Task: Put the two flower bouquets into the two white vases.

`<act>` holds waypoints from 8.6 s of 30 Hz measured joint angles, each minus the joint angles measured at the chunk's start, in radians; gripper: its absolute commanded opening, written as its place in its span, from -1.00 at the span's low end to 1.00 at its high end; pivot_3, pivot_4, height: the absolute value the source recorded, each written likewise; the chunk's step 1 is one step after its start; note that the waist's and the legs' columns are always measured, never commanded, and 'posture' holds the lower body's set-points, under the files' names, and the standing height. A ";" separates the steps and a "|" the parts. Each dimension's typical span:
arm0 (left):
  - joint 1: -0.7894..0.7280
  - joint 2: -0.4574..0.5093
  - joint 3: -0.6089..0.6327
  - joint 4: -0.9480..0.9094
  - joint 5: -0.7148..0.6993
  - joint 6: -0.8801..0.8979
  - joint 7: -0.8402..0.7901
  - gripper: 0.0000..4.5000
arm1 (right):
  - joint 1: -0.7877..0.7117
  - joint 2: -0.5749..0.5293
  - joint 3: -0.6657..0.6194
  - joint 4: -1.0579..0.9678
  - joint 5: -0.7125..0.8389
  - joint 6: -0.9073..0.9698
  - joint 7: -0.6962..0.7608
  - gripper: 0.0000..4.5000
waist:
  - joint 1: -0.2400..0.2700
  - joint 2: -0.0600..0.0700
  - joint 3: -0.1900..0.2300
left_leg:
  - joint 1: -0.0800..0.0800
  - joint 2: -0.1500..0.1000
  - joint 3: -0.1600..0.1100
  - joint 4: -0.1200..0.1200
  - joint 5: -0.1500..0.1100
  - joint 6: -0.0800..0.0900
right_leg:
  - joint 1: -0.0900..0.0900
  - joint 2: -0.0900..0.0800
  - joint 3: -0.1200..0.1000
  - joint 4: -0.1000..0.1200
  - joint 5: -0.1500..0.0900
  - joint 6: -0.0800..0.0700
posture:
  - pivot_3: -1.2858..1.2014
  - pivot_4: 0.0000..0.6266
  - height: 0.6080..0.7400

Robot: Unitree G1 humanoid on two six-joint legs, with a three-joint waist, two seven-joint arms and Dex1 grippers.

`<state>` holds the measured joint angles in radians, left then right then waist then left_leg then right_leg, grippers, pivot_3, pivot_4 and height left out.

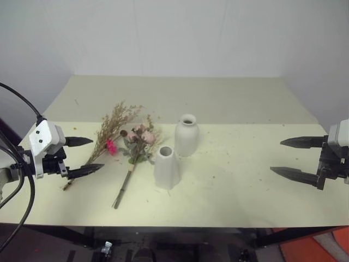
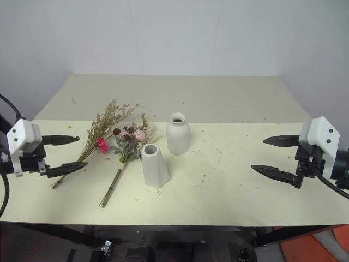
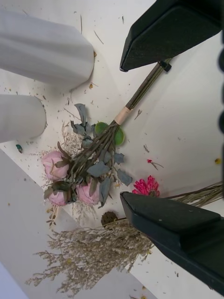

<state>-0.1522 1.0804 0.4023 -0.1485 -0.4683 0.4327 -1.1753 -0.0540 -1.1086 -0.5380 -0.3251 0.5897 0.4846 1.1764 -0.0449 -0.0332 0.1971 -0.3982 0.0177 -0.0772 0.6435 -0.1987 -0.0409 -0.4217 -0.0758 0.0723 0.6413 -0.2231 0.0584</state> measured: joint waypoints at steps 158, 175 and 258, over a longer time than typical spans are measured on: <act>-1.215 -0.972 -0.028 1.485 0.191 -0.624 0.005 -0.72 | 0.261 0.196 -0.191 -0.510 0.180 0.281 -0.510 1.00 | 0.027 -0.003 -0.001 | -0.005 -0.004 -0.003 0.004 0.000 0.000 | 0.000 -0.001 -0.001 -0.001 0.002 0.004 | 0.03 -0.52 1.00; -1.192 -0.904 -0.203 1.478 0.354 -0.682 -0.035 0.99 | 0.252 0.196 -0.181 -0.492 0.177 0.281 -0.510 1.00 | 0.024 -0.003 -0.001 | -0.005 -0.004 -0.003 0.004 0.000 0.000 | 0.000 -0.001 -0.001 -0.001 0.002 0.004 | 0.03 -0.52 1.00; -0.915 -0.247 -0.881 0.607 0.112 0.916 -0.035 0.99 | -0.009 0.119 0.173 -0.556 0.219 0.255 -0.502 1.00 | 0.001 -0.005 -0.002 | -0.005 -0.002 -0.003 0.004 0.000 0.000 | -0.002 0.000 -0.001 0.002 0.000 0.002 | 0.03 -0.52 1.00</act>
<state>-1.0676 0.8333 -0.4783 0.4583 -0.3559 1.3489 -1.2107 -0.0630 -0.9898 -0.3654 -0.8806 0.8087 0.7396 0.6744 -0.0435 -0.0381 0.1956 -0.4037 0.0157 -0.0799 0.6479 -0.1986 -0.0408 -0.4236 -0.0760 0.0712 0.6429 -0.2227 0.0601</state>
